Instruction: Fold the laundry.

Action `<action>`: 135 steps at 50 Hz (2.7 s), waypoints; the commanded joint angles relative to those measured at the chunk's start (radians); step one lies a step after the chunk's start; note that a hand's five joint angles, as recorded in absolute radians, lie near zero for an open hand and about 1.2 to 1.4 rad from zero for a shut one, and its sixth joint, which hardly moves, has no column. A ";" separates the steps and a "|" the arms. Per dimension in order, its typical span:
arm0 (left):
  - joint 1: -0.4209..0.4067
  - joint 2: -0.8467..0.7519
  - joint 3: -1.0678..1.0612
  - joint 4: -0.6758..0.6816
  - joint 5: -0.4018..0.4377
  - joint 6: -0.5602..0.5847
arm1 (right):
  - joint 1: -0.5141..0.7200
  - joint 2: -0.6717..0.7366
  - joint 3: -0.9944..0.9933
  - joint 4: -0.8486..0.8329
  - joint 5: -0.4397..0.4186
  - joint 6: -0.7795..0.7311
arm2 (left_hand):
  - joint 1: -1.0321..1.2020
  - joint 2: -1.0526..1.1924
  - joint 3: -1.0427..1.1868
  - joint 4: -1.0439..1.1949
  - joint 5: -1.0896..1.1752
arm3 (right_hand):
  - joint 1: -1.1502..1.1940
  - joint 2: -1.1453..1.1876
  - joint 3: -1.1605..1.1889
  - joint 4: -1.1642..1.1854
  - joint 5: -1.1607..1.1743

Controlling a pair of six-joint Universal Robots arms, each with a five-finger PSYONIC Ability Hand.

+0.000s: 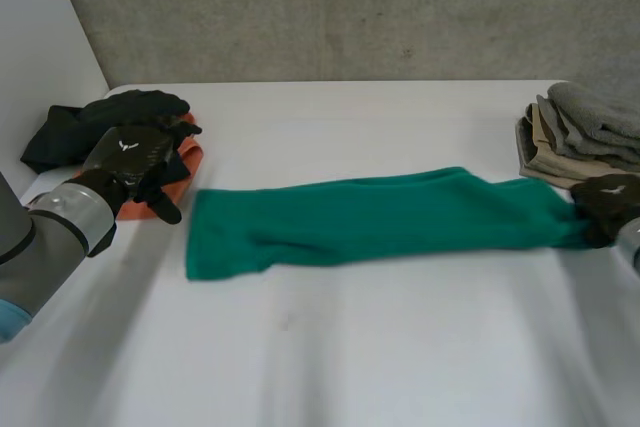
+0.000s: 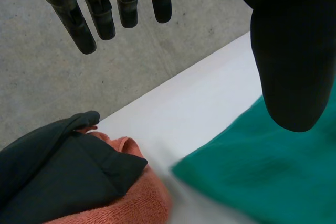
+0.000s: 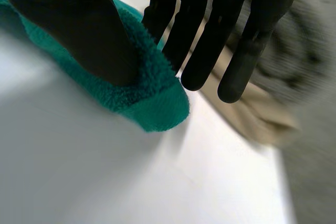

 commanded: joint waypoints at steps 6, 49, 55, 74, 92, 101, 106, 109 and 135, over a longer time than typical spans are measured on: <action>0.023 0.083 -0.046 0.007 0.009 -0.018 | -0.136 -0.050 -0.059 0.004 0.085 -0.443 | -0.024 -0.031 -0.038 -0.028 -0.050 | 0.274 0.215 0.211 0.203 0.231; -0.268 0.037 0.026 0.016 -0.071 -0.042 | 0.382 -0.170 0.105 0.028 -0.139 0.226 | -0.024 -0.031 -0.038 -0.028 -0.050 | -0.948 -1.007 -1.011 -1.019 -0.991; -0.304 0.008 0.029 0.014 -0.077 -0.040 | 0.267 -0.052 0.096 0.122 -0.144 0.039 | -0.024 -0.031 -0.038 -0.028 -0.050 | -0.105 -0.164 -0.168 -0.176 -0.148; -0.215 0.129 -0.026 0.002 -0.079 -0.054 | 0.788 -0.064 -0.024 -0.222 -0.144 0.065 | -0.024 -0.031 -0.038 -0.028 -0.050 | 0.274 0.215 0.211 0.203 0.231; -0.327 0.060 0.103 -0.033 -0.210 -0.097 | 0.717 -0.037 -0.259 0.059 0.066 0.469 | -0.024 -0.031 -0.038 -0.028 -0.050 | -0.948 -1.007 -1.011 -1.019 -0.991; -0.488 -0.121 0.282 -0.133 -0.293 -0.134 | 0.594 0.022 -0.353 0.224 -0.044 0.634 | -0.024 -0.031 -0.038 -0.028 -0.050 | -0.948 -1.007 -1.011 -1.019 -0.991; -0.534 -0.254 0.373 -0.208 -0.351 -0.158 | 0.586 0.148 -0.473 0.369 -0.081 0.623 | -0.024 -0.031 -0.038 -0.028 -0.050 | -0.948 -1.007 -1.011 -1.019 -0.991; -0.537 -0.325 0.401 -0.268 -0.399 -0.160 | 0.589 0.223 -0.528 0.441 -0.086 0.606 | -0.024 -0.031 -0.038 -0.028 -0.050 | -0.948 -1.007 -1.011 -1.019 -0.991; -0.399 -0.094 0.342 -0.328 -0.172 -0.146 | 0.733 -0.059 -0.207 0.089 0.190 0.089 | -0.024 -0.031 -0.038 -0.028 -0.050 | -0.948 -1.007 -1.011 -1.019 -0.991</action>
